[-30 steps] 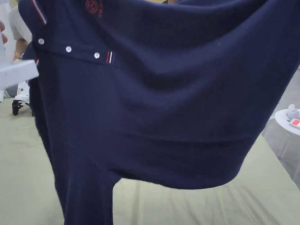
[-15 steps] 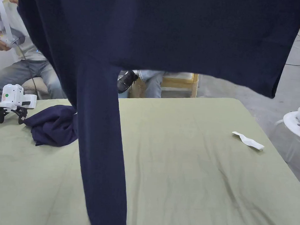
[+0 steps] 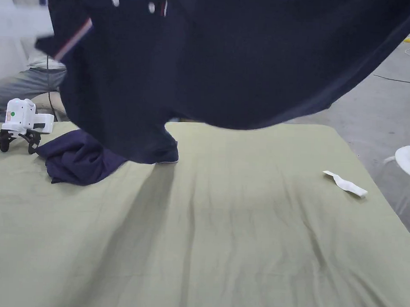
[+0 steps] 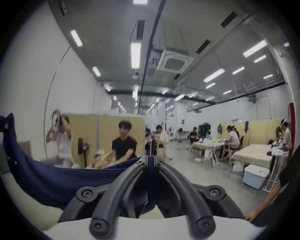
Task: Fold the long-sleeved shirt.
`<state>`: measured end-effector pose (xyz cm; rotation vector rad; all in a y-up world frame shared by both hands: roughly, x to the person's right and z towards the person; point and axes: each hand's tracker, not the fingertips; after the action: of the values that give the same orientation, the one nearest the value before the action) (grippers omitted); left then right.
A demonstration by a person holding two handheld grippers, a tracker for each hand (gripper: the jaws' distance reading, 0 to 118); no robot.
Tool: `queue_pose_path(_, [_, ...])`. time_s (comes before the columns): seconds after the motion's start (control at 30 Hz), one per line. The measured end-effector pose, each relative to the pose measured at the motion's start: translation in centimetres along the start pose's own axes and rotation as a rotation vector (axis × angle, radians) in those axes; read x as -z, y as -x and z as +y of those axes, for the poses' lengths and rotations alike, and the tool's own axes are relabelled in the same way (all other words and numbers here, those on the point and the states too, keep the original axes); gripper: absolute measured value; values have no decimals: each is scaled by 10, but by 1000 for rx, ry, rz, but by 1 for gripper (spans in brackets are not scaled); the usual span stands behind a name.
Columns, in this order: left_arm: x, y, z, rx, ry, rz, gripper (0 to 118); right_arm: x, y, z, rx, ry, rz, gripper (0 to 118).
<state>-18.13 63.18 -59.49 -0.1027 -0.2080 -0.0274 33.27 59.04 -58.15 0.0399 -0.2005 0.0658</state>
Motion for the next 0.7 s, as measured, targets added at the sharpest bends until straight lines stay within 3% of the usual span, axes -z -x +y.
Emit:
queue_pose_path(0.2, [-31,-30,-206,-11,236,-36,3,-35,9,-180,69,216,110,6])
queue_pose_path(0.27, [-17,-24,-262,-71,284,-32,3,-59,6,-235,67,298,118,6])
queue_pose_path(0.4, [-74,-23,-361,-178,385,-13,3,-137,-10,-324,84,426,119,6])
queue_pose_path(0.53, [-144,-32,-415,-175,481,-25,3,-217,-20,-379,46,496,114,6])
queue_pose_path(0.7, [-218,-44,-444,-150,523,13,3,-313,-19,-387,33,521,123,6])
